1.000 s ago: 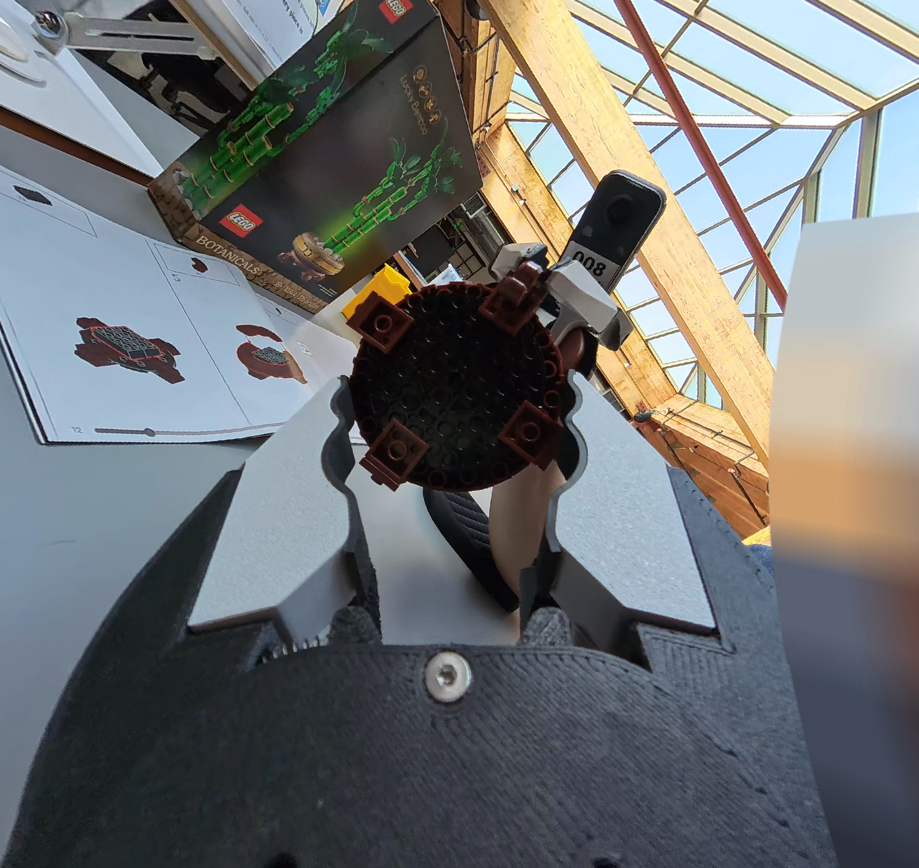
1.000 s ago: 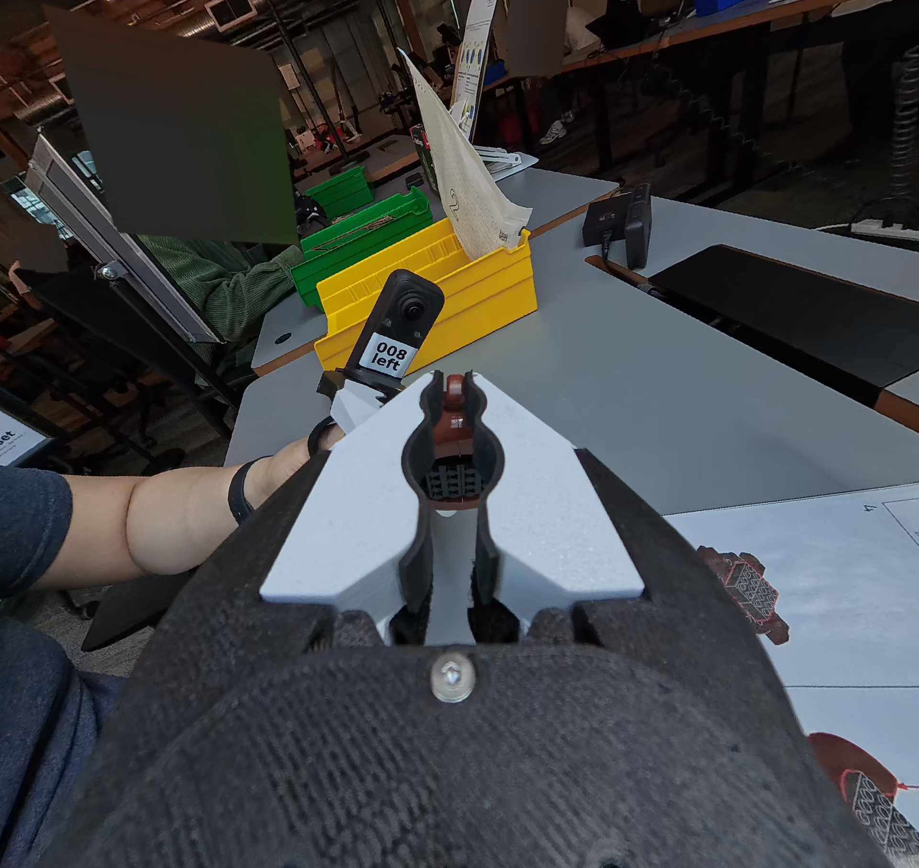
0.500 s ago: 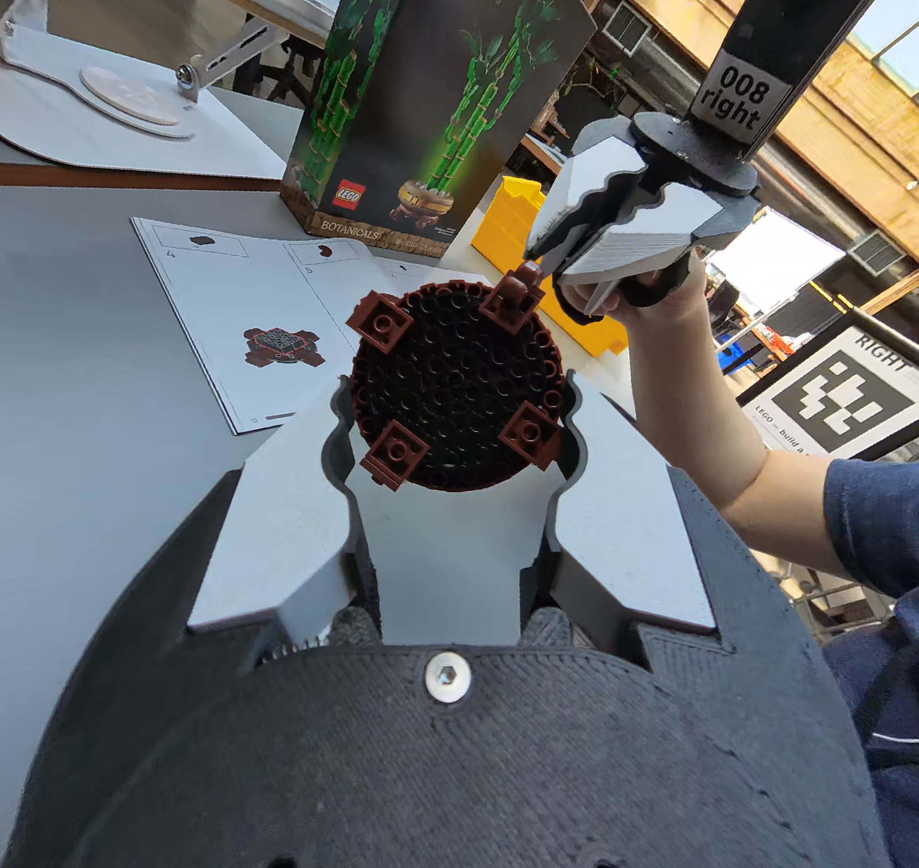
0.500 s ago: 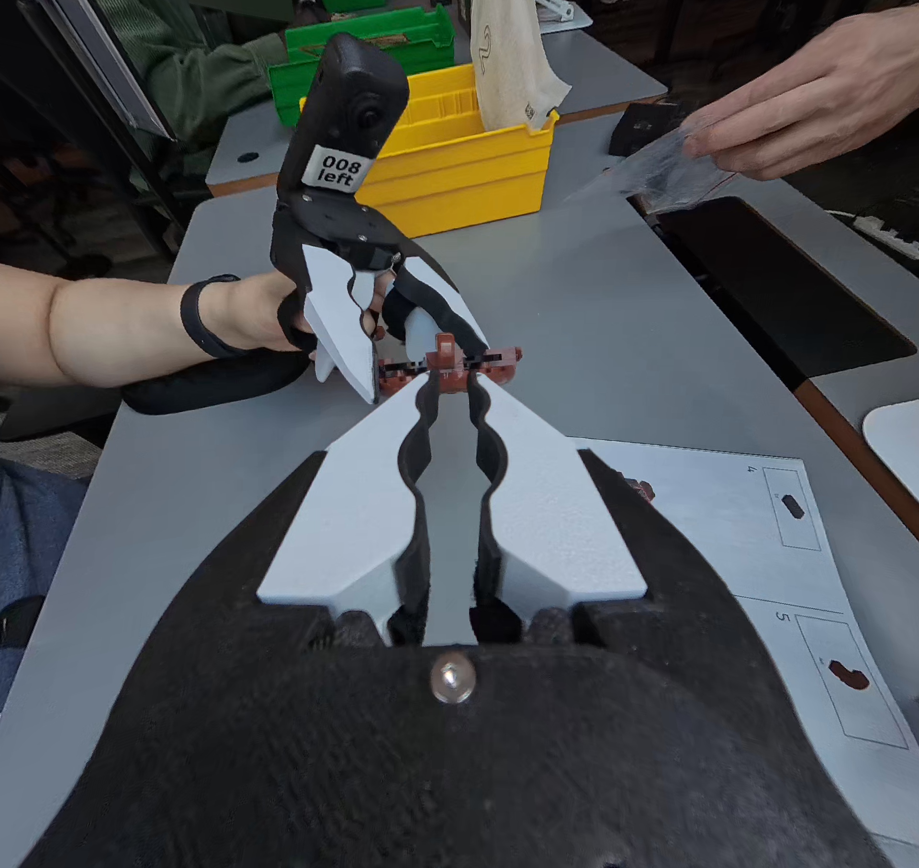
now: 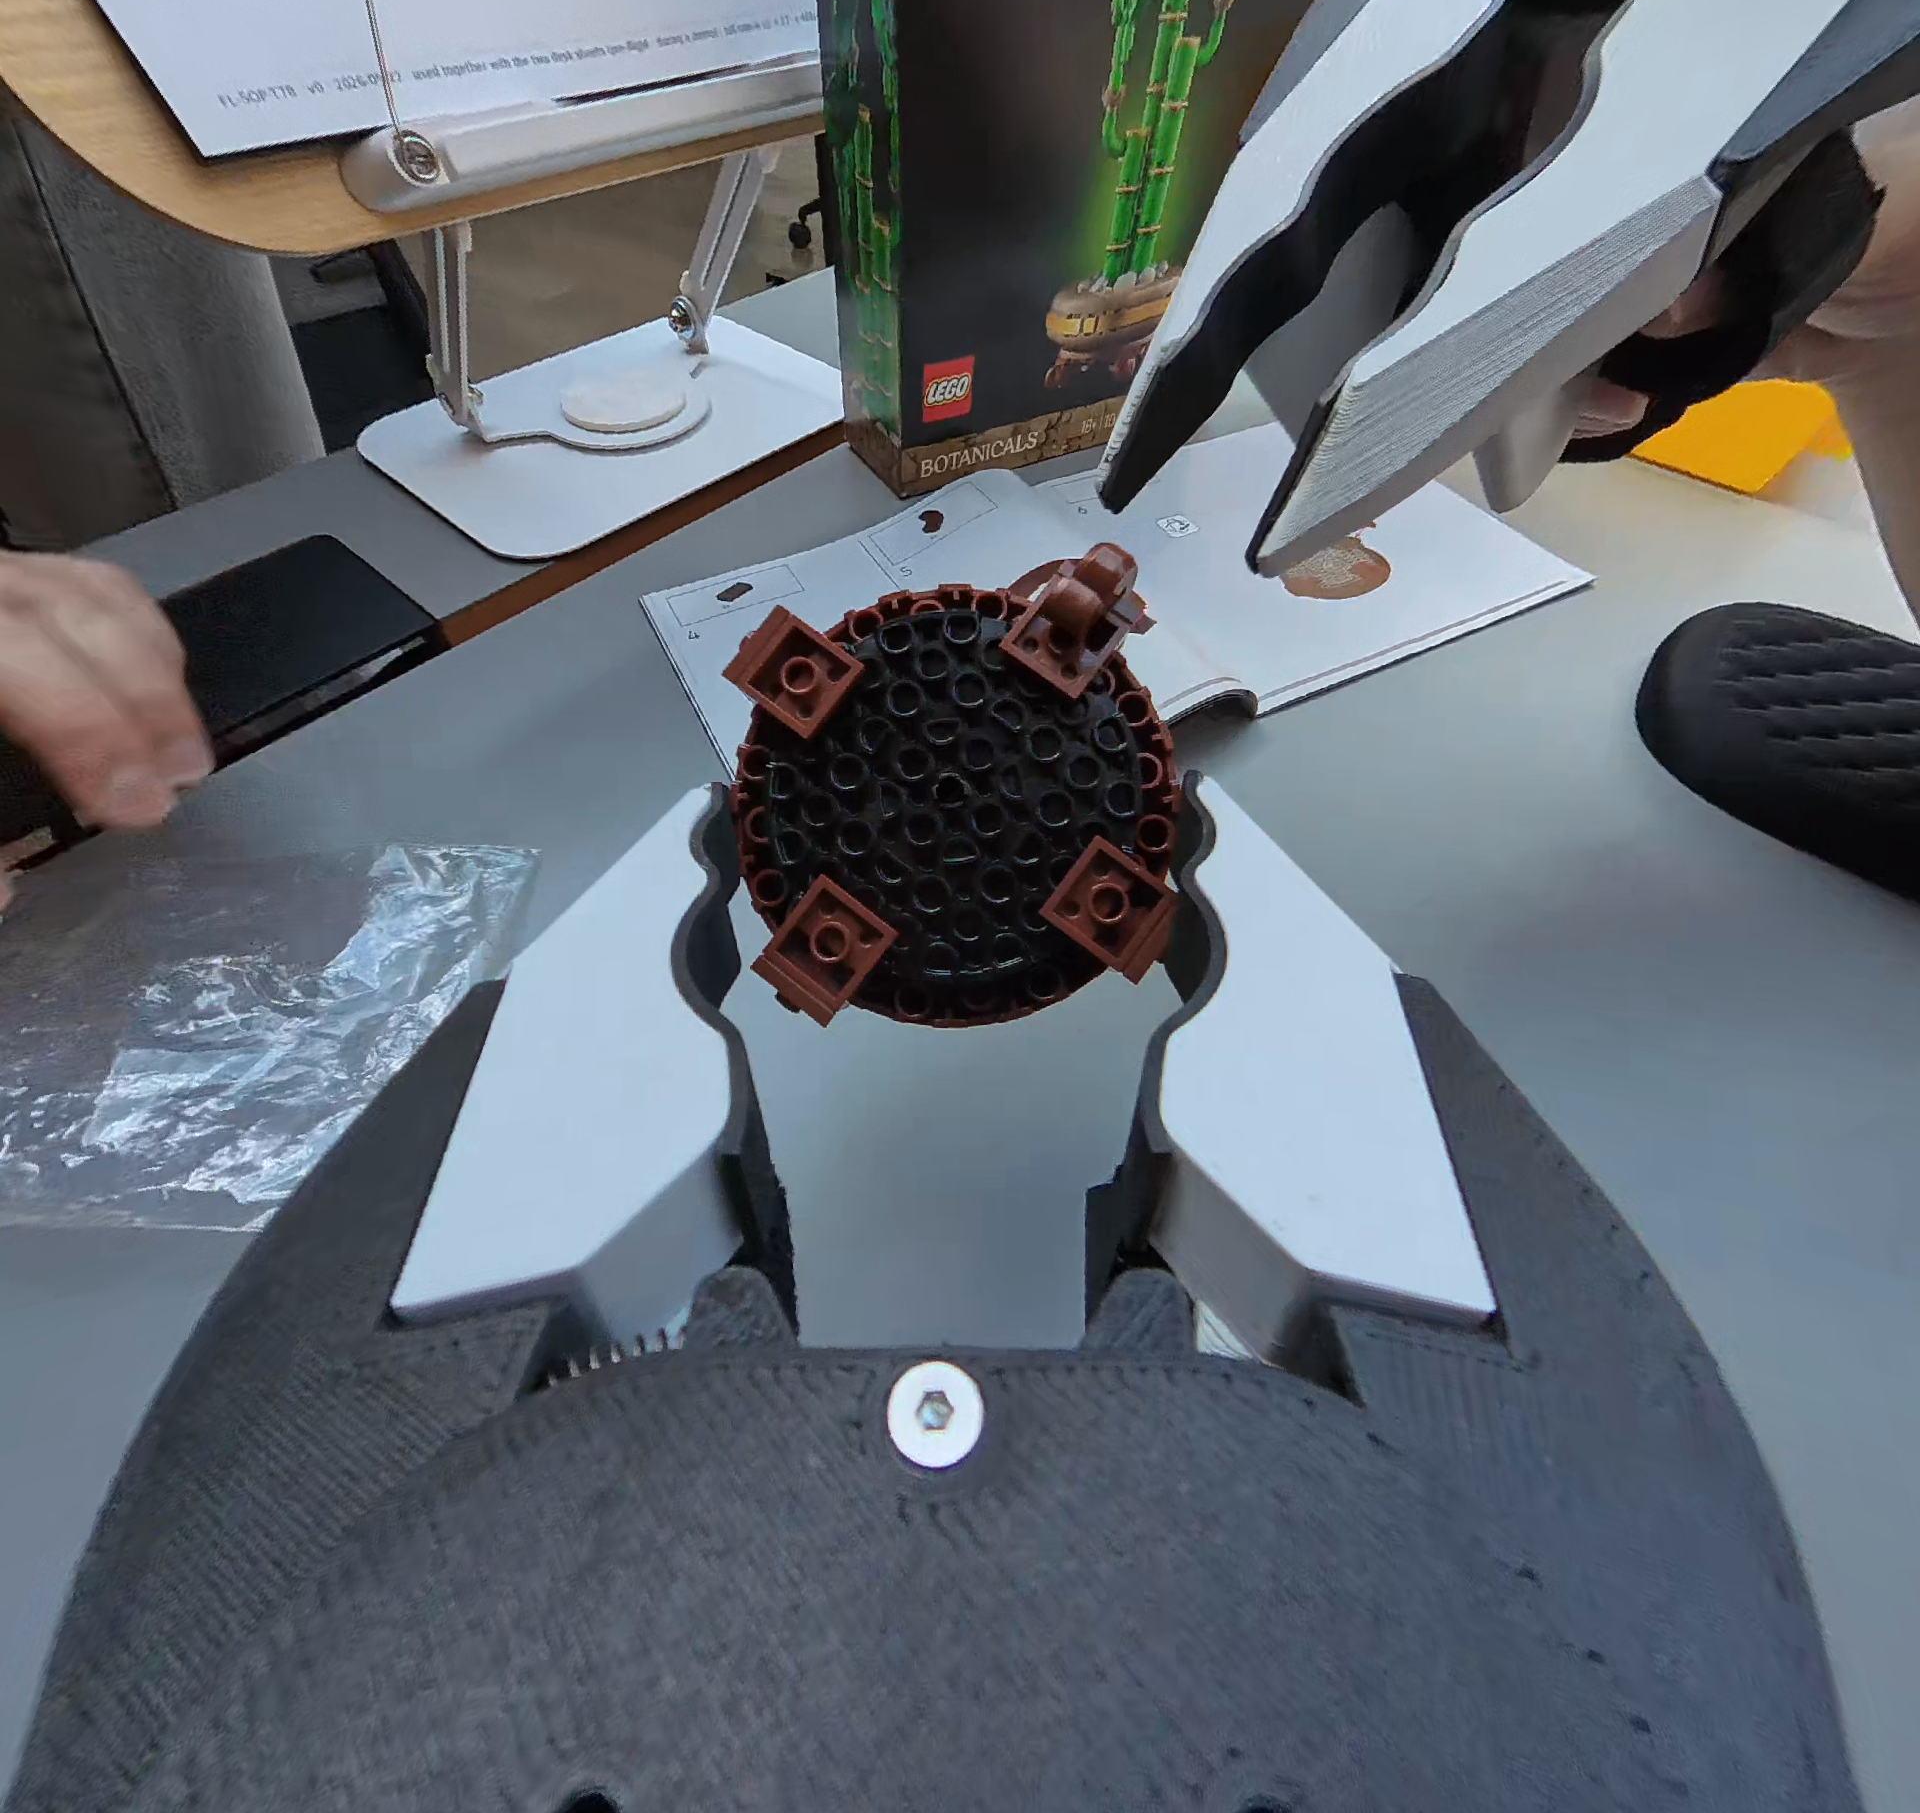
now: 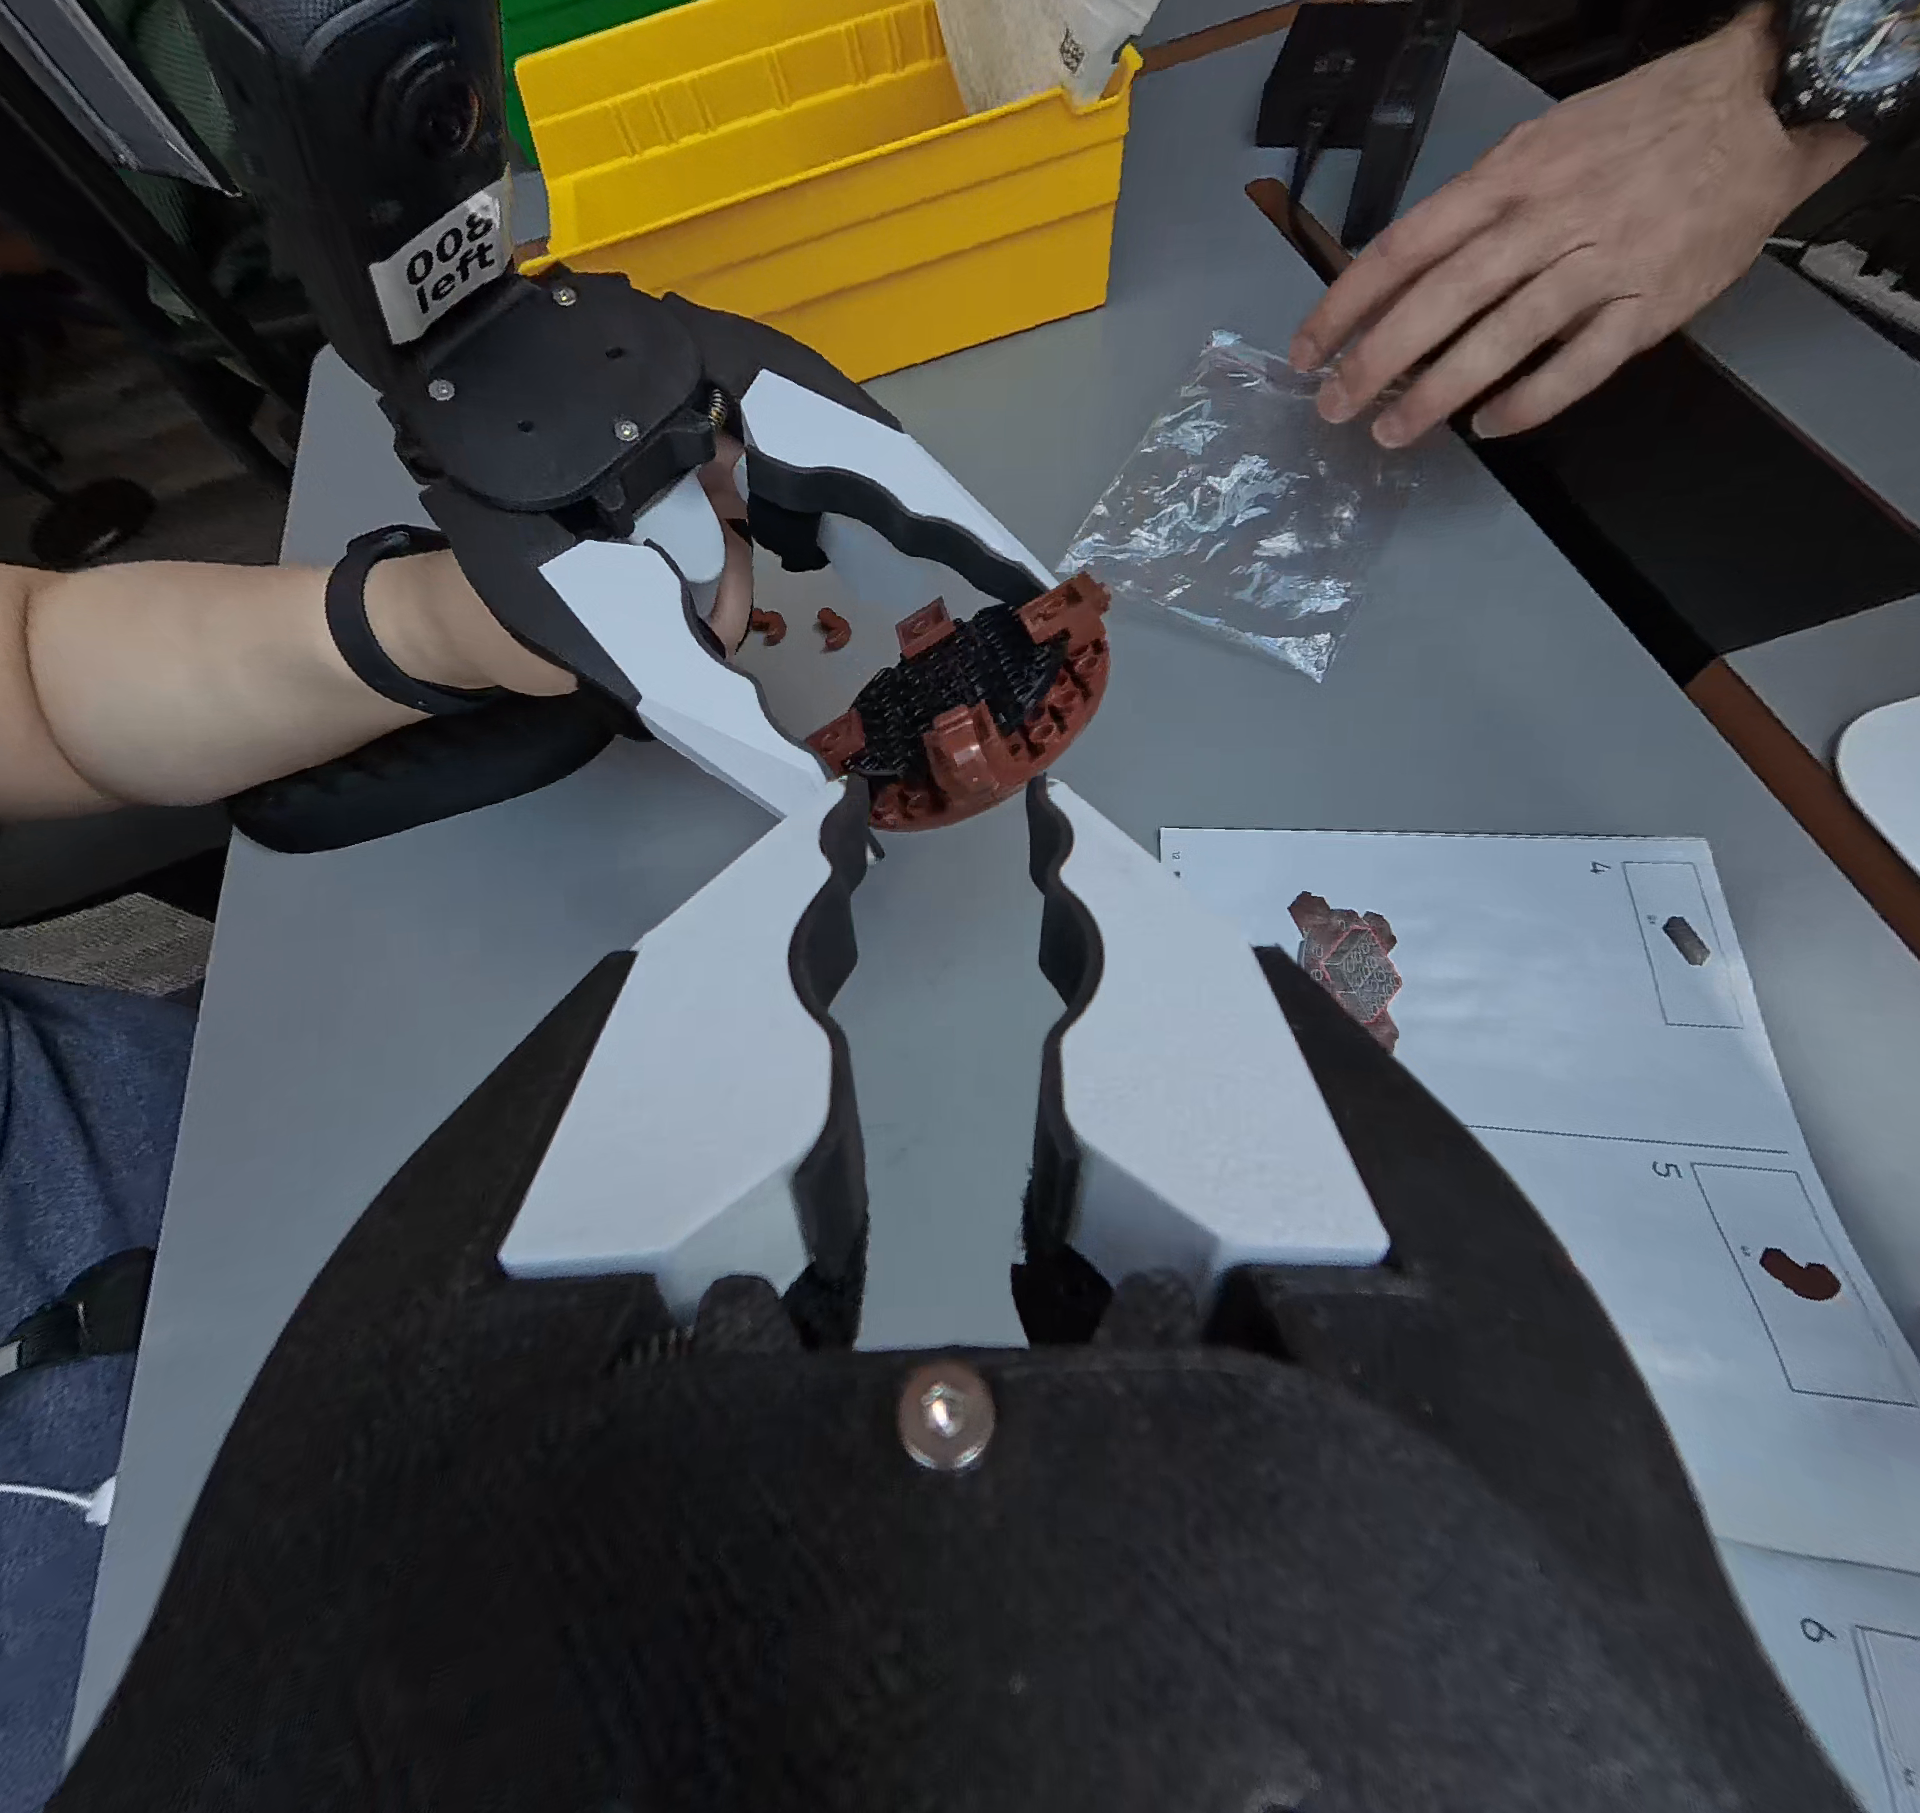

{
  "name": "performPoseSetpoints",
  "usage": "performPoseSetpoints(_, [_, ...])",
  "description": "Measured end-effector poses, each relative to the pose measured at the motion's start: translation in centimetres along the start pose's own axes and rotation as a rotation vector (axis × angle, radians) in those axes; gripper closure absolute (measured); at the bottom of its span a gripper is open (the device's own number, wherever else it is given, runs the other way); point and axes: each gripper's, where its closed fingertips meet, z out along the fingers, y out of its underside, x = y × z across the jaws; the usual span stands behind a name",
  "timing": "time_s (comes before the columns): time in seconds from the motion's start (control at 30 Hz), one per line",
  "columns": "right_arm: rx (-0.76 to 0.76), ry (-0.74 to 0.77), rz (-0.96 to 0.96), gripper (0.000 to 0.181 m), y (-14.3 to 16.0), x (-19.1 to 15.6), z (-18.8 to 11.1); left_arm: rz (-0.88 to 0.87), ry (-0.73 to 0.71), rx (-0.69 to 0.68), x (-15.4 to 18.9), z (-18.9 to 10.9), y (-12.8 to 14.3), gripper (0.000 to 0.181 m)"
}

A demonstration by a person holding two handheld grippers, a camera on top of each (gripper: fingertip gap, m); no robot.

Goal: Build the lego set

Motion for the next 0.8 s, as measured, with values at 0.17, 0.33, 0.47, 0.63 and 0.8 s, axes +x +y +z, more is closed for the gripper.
performPoseSetpoints(0.17, [0.004, 0.066, -0.252, 0.151, -0.6, -0.9, -0.3, 0.061, -0.018, -0.001, 0.5, 0.0, -0.2, 0.099])
performPoseSetpoints(0.33, [0.029, 0.076, -0.338, 0.136, 0.1, -0.4, 0.2, 0.105, -0.039, -0.015, 0.6, -0.1, -0.2, 0.099])
performPoseSetpoints(0.47, [0.131, 0.012, -0.284, 0.128, 0.0, -0.2, 1.1, 0.146, -0.052, -0.027, 0.8, -0.2, -0.2, 0.099])
performPoseSetpoints(0.63, [0.144, -0.083, 0.072, 0.112, 0.8, 1.1, 2.7, 0.215, -0.104, -0.040, 0.7, -0.2, -0.3, 0.099])
performPoseSetpoints(0.8, [0.191, -0.109, 0.258, 0.116, 0.7, 1.2, 4.5, 0.239, -0.194, -0.042, -0.4, -0.5, -0.4, 0.099])
